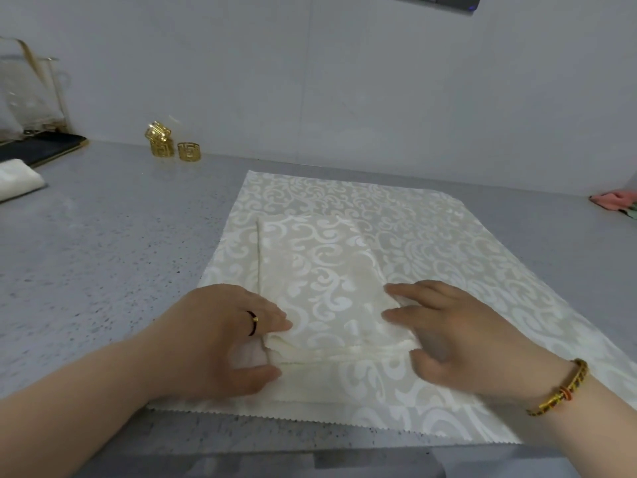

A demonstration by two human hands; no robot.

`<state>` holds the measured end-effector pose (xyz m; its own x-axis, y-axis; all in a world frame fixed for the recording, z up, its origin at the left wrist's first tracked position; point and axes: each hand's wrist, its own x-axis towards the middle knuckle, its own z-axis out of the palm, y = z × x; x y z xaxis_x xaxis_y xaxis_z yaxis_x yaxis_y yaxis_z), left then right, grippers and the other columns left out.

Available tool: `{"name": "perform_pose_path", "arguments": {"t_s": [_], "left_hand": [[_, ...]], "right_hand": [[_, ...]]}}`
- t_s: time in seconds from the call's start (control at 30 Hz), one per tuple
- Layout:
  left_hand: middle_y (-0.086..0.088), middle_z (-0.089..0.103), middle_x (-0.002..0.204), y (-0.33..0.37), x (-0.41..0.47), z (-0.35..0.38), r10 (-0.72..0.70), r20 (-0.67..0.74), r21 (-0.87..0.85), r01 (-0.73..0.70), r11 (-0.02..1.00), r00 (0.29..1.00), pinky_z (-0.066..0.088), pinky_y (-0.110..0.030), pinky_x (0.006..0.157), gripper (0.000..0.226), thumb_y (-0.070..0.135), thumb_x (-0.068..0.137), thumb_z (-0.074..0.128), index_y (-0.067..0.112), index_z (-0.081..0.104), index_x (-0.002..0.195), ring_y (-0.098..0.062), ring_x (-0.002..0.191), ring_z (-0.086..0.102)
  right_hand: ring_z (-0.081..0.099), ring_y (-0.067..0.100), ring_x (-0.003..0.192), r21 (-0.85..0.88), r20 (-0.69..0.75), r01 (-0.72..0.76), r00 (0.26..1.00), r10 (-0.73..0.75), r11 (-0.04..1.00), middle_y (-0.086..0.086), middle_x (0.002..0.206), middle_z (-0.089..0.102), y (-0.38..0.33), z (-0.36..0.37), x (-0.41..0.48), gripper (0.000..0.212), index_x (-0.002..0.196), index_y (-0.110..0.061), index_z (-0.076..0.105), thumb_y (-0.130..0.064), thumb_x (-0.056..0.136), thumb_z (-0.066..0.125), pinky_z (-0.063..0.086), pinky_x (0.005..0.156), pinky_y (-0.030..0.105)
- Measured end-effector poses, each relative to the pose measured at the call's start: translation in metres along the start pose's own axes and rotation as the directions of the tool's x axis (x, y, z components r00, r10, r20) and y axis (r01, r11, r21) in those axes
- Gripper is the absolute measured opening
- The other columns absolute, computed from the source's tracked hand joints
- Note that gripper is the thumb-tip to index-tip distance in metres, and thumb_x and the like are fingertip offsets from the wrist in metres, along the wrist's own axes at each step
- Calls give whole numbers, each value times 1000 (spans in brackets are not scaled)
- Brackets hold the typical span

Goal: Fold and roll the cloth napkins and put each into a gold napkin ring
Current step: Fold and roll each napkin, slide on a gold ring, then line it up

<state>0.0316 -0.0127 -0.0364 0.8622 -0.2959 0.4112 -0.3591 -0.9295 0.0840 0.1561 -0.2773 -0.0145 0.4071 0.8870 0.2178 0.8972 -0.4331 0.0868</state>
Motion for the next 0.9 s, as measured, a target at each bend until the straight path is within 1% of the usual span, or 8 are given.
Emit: {"name": "perform_pose_path", "arguments": {"t_s": [0.1,0.2,0.37,0.6,0.67,0.73,0.8,0.9], "left_hand": [[27,66,94,8,3,-1,-22,34,82,19,996,999,31,-13,92,76,71,81,5,36,71,94,3,98,48],[31,65,89,10,7,-1,-27,23,148,23,989,999,33,-2,81,76,66,84,-1,40,71,89,13,86,57],[25,69,84,10,7,6,-2,33,65,0,998,999,46,-8,71,70,55,91,5,37,73,84,8,75,64],[24,69,73,10,12,4,-45,-31,41,47,998,998,45,-6,65,47,38,83,26,38,73,75,9,65,64],[16,70,79,7,9,-1,-244,-15,-59,243,968,970,43,-9,71,55,51,67,19,39,71,80,1,73,64],[17,66,88,2,5,-1,-416,52,-314,410,856,908,40,-7,72,28,51,78,35,50,63,81,-5,84,59],[21,62,88,-5,6,-3,-424,39,-494,386,779,905,40,-4,67,38,23,91,50,61,52,84,0,86,57],[10,65,87,-9,4,-4,-443,55,-558,395,730,895,40,-4,61,45,13,90,50,58,55,82,2,73,56]], "right_hand": [[46,12,107,-64,-96,88,991,-94,994,-4,111,67,-2,6,1,34,94,-24,70,-30,65,52,33,97,23],[63,14,96,-87,-134,138,980,-149,987,-6,94,72,-4,8,5,21,77,-21,73,-16,57,72,47,87,21],[68,5,69,63,-200,5,980,7,998,-10,77,73,-8,16,8,29,76,-20,74,-26,74,45,50,61,14],[56,5,92,356,-262,-93,945,195,930,-7,83,72,-5,26,4,35,89,-17,72,-36,84,43,41,82,12],[54,0,97,435,-256,-49,950,176,899,-12,92,69,-9,23,-1,45,95,-23,69,-56,87,40,37,89,8],[48,-9,102,429,-223,-21,966,128,903,-17,98,63,-15,16,-3,48,104,-32,60,-68,83,35,30,95,3],[43,-10,106,312,-215,8,975,62,950,-20,102,57,-22,15,-2,51,111,-33,50,-70,80,36,22,99,1],[50,5,103,150,-262,30,965,11,988,-12,99,64,-28,26,4,42,110,-25,52,-57,85,42,30,98,16]]}}
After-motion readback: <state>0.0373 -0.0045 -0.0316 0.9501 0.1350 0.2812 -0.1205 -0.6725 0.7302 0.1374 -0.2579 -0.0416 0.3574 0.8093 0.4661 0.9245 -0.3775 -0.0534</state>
